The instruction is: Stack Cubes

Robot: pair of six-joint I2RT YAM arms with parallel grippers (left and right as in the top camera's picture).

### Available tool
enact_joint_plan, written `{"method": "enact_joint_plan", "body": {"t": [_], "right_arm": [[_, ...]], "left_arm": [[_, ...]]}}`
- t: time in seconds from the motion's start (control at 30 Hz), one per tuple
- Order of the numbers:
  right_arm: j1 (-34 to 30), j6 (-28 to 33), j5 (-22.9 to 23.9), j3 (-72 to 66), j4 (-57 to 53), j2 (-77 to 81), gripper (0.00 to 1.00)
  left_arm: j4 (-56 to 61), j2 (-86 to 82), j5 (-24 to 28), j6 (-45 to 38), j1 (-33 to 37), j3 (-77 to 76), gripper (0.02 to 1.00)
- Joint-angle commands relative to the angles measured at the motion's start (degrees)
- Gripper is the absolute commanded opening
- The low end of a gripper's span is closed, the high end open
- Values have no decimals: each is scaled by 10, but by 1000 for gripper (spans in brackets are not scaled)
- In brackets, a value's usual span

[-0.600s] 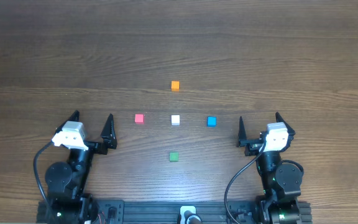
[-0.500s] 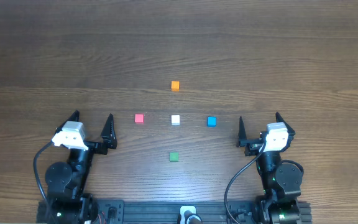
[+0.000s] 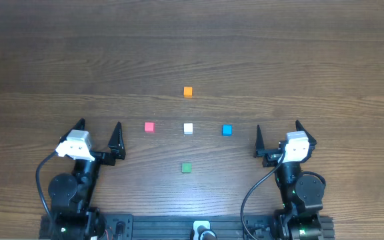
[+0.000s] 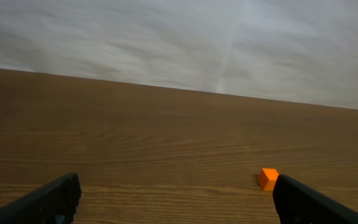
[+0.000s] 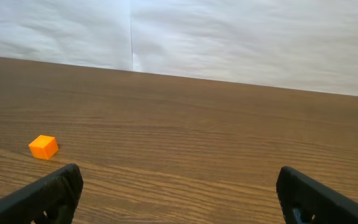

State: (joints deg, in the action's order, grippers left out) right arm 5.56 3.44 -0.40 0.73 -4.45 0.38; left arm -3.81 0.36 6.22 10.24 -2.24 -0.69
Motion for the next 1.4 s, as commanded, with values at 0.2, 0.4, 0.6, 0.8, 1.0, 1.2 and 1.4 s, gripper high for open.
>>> {"method": "enact_joint_plan", "body": {"t": [0.2,0.4,0.6,0.8,1.0,1.2,1.4], "right_arm": [[-2,0,-12,-1,-5,0,993],[-2,0,-12,-1,-5,0,993],[-2,0,-12,-1,-5,0,991],[-2,0,-12,-1,-5,0,991],[-2,0,-12,-1,-5,0,991],[-2,0,-12,-1,-5,0,987],[-2,0,-12,-1,-5,0,993]], "left_arm": [[0,-2,-1,-9,-1,4,998],[0,-2,-1,-8,-1,4,1000],[0,-2,0,-8,-2,4,1000],[2,-2,25,-8,-2,3,1000],[-34,32,69,-6,-3,-33,998],[-159,205,83,9,-34,-218,998],[-295,421,87,37,-92,-428,998]]}}
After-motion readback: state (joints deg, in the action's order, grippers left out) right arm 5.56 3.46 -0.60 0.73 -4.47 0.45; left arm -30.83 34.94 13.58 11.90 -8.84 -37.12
